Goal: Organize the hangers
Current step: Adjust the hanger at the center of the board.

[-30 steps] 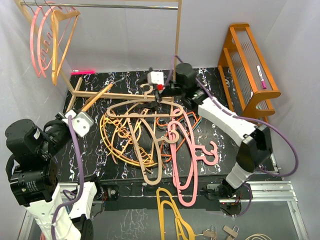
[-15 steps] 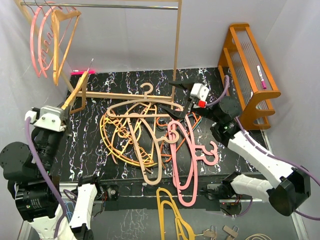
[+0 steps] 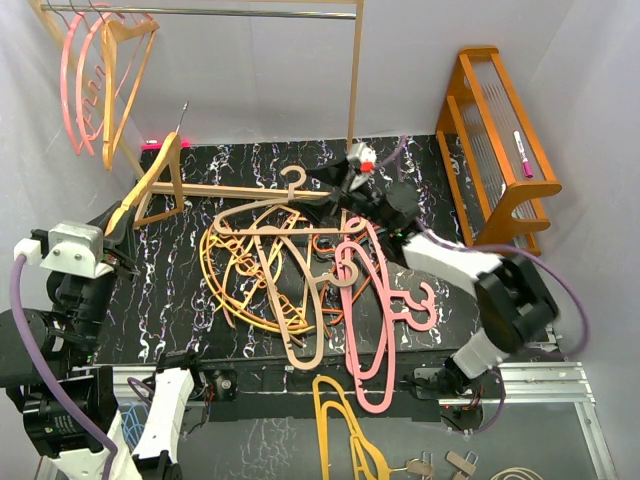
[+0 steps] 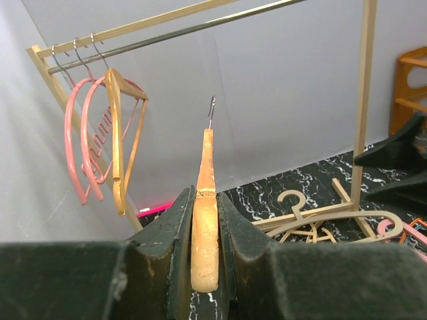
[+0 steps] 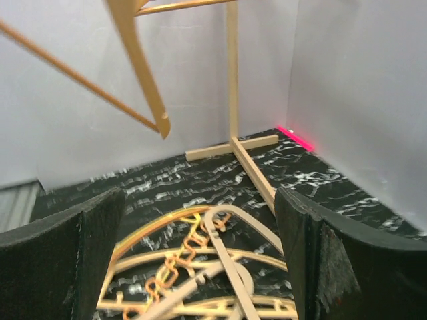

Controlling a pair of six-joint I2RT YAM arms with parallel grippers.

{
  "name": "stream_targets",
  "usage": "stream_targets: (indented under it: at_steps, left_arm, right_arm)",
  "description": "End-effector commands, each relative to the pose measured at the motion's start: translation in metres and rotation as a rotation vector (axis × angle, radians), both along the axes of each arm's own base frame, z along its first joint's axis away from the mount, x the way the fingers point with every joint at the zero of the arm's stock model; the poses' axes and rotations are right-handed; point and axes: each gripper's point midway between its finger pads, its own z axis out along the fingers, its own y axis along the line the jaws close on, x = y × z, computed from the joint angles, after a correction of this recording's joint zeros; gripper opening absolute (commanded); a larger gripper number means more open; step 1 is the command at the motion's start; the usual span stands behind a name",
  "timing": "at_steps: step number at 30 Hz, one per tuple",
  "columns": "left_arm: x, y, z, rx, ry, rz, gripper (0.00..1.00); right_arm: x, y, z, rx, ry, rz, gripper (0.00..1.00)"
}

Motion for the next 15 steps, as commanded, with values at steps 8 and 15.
stream_targets:
  at_steps: [8, 15]
  left_arm:
    - [-0.016, -0.012, 0.023, -0.008, -0.078, -0.059, 0.0]
    - [-0.014, -0.014, 0.022, -0.009, -0.083, -0.074, 0.0]
  right_arm:
    - [0.016, 0.109, 0.088, 0.369, 0.096, 0.265, 0.98]
    - [-0.001, 0.157, 0.089, 0.376, 0.09, 0.337, 0.98]
